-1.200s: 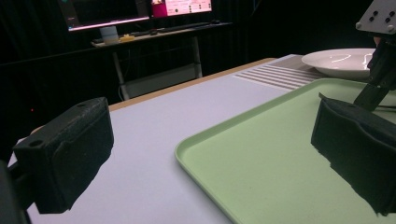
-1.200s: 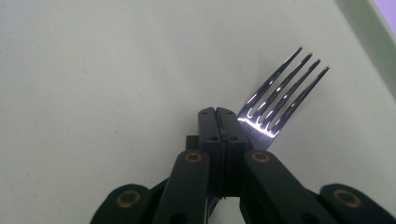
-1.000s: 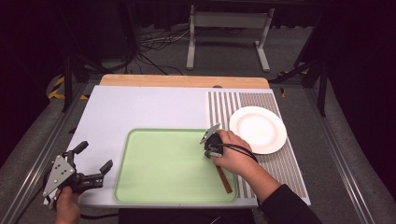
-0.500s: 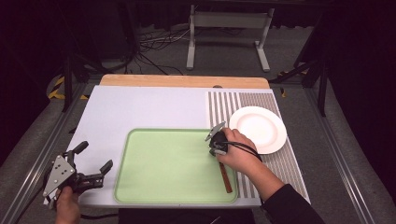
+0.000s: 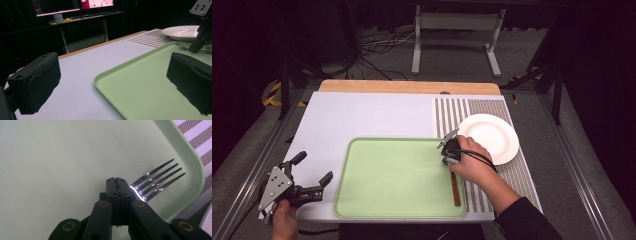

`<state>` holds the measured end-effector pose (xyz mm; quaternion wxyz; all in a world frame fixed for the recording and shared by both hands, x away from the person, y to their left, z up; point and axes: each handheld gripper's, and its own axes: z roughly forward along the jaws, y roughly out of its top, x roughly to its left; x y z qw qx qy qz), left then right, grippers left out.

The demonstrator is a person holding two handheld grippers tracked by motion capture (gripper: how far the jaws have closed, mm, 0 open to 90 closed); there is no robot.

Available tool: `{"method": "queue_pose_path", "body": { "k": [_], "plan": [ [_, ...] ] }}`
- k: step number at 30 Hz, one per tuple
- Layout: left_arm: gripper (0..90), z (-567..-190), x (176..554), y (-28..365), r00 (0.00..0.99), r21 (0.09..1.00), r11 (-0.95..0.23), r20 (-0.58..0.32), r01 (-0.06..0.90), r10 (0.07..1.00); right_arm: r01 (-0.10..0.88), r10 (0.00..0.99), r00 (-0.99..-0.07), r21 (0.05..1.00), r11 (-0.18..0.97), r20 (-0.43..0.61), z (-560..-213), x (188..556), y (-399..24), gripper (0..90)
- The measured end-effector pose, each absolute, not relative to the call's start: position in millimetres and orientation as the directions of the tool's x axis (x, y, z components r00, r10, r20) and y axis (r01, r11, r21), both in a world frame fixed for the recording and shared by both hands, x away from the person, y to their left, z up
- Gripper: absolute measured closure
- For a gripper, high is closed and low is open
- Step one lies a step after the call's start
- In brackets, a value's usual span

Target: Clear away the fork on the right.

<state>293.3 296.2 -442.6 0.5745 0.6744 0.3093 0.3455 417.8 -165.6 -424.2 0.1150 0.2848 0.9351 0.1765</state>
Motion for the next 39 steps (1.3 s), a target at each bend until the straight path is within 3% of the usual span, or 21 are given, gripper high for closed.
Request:
{"method": "queue_pose_path", "body": {
  "k": [19,23,29,36,39],
  "plan": [
    [0.0,-443.0,293.9,296.5,0.567,0.989,-0.148,0.111,0.020,0.816,0.502,0.592,-0.799,0.420,0.756,-0.109,-419.3,417.1,-172.2,88.3],
    [0.0,-443.0,293.8,296.4,0.569,0.989,-0.148,0.110,0.020,0.815,0.475,0.584,-0.805,0.471,0.744,-0.110,-410.5,413.6,-172.4,77.5],
    [0.0,-442.8,293.6,296.3,0.568,0.989,-0.147,0.110,0.020,0.816,0.390,0.555,-0.824,0.595,0.702,-0.115,-397.6,408.3,-175.8,41.7],
    [0.0,-442.5,293.3,296.6,0.566,0.989,-0.148,0.111,0.019,0.817,0.350,0.565,-0.818,0.691,0.633,-0.103,-389.2,398.9,-187.7,24.8],
    [0.0,-442.7,293.3,296.1,0.568,0.989,-0.148,0.110,0.021,0.816,0.317,0.559,-0.821,0.726,0.610,-0.112,-384.7,394.0,-196.2,21.6]
  ]
}}
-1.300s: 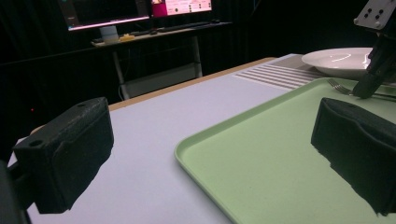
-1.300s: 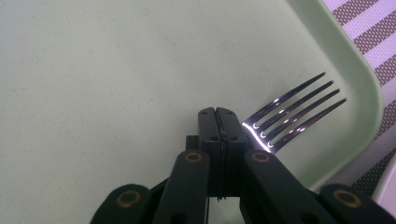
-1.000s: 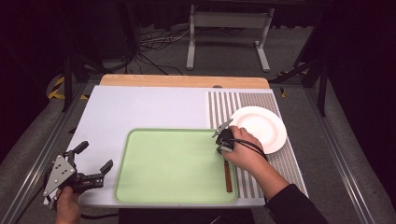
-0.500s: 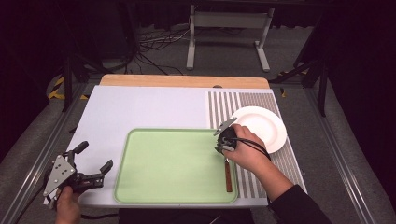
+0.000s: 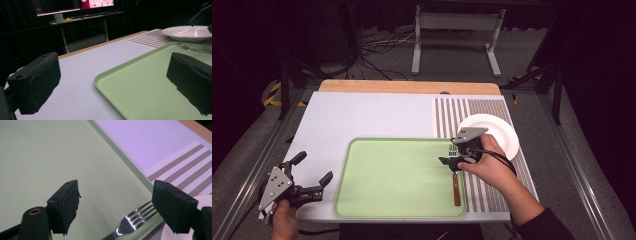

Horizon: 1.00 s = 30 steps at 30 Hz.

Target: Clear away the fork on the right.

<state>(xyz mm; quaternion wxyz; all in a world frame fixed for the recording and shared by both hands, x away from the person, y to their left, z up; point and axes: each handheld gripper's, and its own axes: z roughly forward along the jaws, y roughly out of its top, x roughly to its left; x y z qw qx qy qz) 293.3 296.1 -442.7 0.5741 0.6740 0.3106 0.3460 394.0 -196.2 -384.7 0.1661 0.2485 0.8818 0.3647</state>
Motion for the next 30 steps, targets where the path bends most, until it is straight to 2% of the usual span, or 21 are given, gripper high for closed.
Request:
{"method": "queue_pose_path", "body": {
  "k": [13,20,30],
  "plan": [
    [0.0,-442.6,293.0,295.7,0.567,0.988,-0.150,0.113,0.020,0.816,0.214,0.592,-0.798,0.865,0.454,-0.113,-376.4,368.6,-241.3,12.8],
    [0.0,-442.7,292.8,295.2,0.564,0.989,-0.147,0.109,0.021,0.819,0.127,0.637,-0.764,0.943,0.308,-0.105,-388.5,350.9,-277.3,10.8],
    [0.0,-442.3,292.6,295.3,0.565,0.988,-0.150,0.114,0.018,0.817,0.070,0.684,-0.724,0.979,0.194,-0.083,-414.0,335.5,-315.6,8.2]
  ]
}}
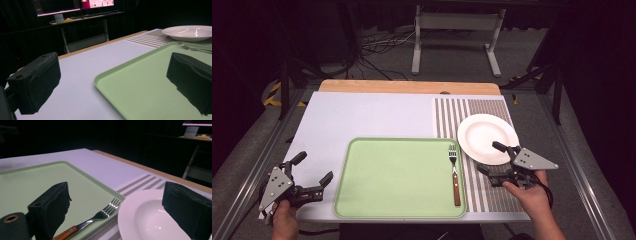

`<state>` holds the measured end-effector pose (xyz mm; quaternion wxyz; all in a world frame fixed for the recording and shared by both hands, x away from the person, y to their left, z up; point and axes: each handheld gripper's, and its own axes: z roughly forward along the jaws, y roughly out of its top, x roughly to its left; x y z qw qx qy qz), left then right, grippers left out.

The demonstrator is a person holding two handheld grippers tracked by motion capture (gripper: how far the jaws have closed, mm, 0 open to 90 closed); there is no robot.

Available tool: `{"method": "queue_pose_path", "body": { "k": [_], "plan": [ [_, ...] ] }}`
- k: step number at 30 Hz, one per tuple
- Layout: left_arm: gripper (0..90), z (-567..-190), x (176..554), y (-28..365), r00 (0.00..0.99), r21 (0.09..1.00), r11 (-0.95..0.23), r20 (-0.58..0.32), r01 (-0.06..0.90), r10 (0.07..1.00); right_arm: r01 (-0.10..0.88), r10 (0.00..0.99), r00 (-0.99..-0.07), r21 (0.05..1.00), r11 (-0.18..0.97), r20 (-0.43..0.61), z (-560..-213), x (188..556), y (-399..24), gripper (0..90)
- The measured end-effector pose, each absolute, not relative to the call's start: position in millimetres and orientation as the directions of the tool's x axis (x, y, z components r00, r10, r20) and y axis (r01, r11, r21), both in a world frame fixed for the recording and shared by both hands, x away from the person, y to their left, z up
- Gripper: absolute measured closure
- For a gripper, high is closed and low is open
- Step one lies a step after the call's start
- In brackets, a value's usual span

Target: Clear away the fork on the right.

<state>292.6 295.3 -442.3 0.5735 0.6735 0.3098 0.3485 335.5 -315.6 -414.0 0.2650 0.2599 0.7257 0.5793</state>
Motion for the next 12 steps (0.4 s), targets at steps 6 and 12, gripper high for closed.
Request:
{"method": "queue_pose_path", "body": {
  "k": [6,12],
  "plan": [
    [0.0,-441.9,292.3,295.0,0.566,0.988,-0.153,0.119,0.012,0.816,0.057,0.714,-0.699,0.990,0.127,-0.051,-435.4,330.1,-338.2,7.2],
    [0.0,-441.8,292.3,295.2,0.567,0.988,-0.152,0.120,0.010,0.815,0.077,0.733,-0.680,0.991,0.110,-0.029,-446.9,331.1,-348.9,7.0]
  ]
}}
